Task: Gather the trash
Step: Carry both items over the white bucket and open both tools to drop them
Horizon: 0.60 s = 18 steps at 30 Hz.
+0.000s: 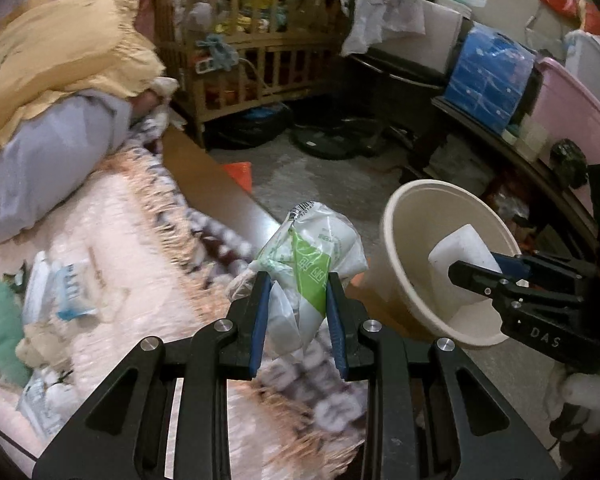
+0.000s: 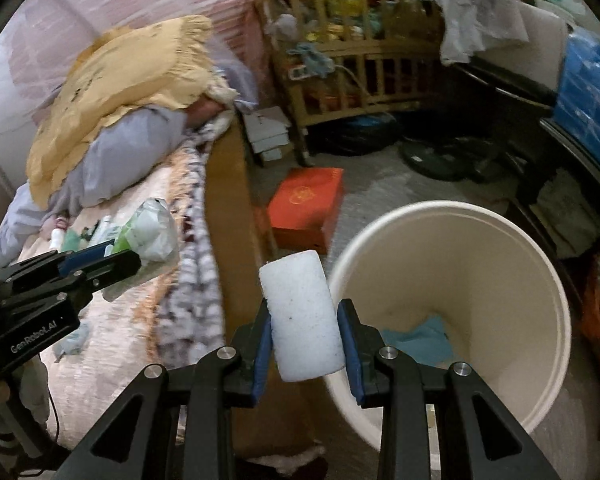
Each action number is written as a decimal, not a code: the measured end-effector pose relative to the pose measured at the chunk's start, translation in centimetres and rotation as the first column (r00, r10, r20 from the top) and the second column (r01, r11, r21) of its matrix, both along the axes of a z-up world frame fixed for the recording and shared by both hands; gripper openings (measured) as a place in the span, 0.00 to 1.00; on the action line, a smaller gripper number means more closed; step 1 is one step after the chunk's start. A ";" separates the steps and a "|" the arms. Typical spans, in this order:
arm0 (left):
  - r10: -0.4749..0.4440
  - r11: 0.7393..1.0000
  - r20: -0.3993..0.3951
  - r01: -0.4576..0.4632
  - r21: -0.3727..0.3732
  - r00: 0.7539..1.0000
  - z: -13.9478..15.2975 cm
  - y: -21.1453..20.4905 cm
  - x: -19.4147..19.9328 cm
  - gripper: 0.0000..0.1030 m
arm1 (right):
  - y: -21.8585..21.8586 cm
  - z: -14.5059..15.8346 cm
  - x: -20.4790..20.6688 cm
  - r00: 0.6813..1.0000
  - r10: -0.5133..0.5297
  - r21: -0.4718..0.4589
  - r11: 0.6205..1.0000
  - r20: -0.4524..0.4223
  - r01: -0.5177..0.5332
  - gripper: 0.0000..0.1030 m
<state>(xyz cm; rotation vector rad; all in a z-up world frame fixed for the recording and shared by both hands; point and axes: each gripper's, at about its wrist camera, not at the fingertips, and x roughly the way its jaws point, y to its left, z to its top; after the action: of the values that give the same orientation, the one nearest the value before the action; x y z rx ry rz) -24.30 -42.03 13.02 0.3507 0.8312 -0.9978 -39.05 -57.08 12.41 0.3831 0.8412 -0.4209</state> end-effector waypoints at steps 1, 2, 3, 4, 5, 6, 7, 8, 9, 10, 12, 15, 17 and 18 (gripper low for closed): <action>-0.007 1.000 -0.005 0.007 0.000 1.000 -0.1 -0.5 -0.2 0.24 | -0.4 -0.2 -0.3 1.000 -0.010 -0.001 1.000 -0.006 0.010 0.29; -0.016 1.000 -0.011 0.016 0.001 1.000 -0.2 -1.1 -0.4 0.24 | -0.9 -0.4 -0.6 1.000 -0.021 -0.002 1.000 -0.011 0.021 0.29; -0.029 1.000 -0.017 0.029 0.000 0.999 -0.3 -1.8 -0.7 0.24 | -1.1 -0.5 -0.8 0.999 -0.029 -0.002 1.000 -0.014 0.029 0.29; -0.039 0.999 -0.024 0.039 -0.002 0.999 -0.3 -2.3 -1.0 0.24 | -1.7 -0.7 -1.2 0.999 -0.041 0.000 0.999 -0.018 0.041 0.29; -0.049 0.999 -0.032 0.049 -0.004 0.998 -0.4 -2.8 -1.3 0.24 | -2.2 -0.9 -1.6 0.998 -0.052 0.005 0.999 -0.020 0.052 0.29; -0.056 0.998 -0.038 0.056 -0.005 0.998 -0.5 -3.2 -1.5 0.24 | -2.6 -1.2 -2.0 0.998 -0.063 0.009 0.998 -0.024 0.064 0.29; -0.065 0.998 -0.046 0.064 -0.005 0.997 -0.6 -3.9 -1.7 0.24 | -3.0 -1.3 -2.3 0.997 -0.072 0.011 0.997 -0.027 0.072 0.29; -0.071 0.997 -0.054 0.071 -0.007 0.996 -0.7 -4.3 -1.9 0.24 | -3.3 -1.5 -2.6 0.996 -0.080 0.012 0.997 -0.031 0.081 0.29; -0.081 0.997 -0.070 0.080 -0.011 0.994 -0.9 -4.8 -2.1 0.24 | -3.8 -1.7 -3.0 0.995 -0.093 0.015 0.995 -0.034 0.094 0.29; -0.086 0.996 -0.081 0.086 -0.012 0.993 -1.0 -5.3 -2.2 0.24 | -4.2 -1.8 -3.3 0.994 -0.101 0.018 0.995 -0.036 0.102 0.29; -0.101 0.995 -0.108 0.100 -0.014 0.989 -1.3 -6.2 -2.6 0.24 | -5.0 -2.1 -3.9 0.992 -0.121 0.020 0.992 -0.039 0.122 0.29; -0.121 0.993 -0.148 0.119 -0.023 0.982 -1.5 -7.5 -3.0 0.24 | -6.0 -2.3 -4.8 0.988 -0.149 0.029 0.988 -0.041 0.151 0.29; -0.132 0.991 -0.174 0.128 -0.032 0.976 -1.7 -8.2 -3.2 0.24 | -6.4 -2.5 -5.2 0.985 -0.164 0.031 0.986 -0.046 0.165 0.29; -0.140 0.990 -0.194 0.134 -0.041 0.971 -1.7 -8.7 -3.3 0.24 | -6.8 -2.7 -5.4 0.984 -0.173 0.032 0.984 -0.050 0.175 0.29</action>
<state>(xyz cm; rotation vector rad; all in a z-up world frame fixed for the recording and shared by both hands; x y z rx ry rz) -27.59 -50.70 11.29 0.2916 0.9809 -1.1853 -44.48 -63.86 9.70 0.4838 0.8657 -0.5791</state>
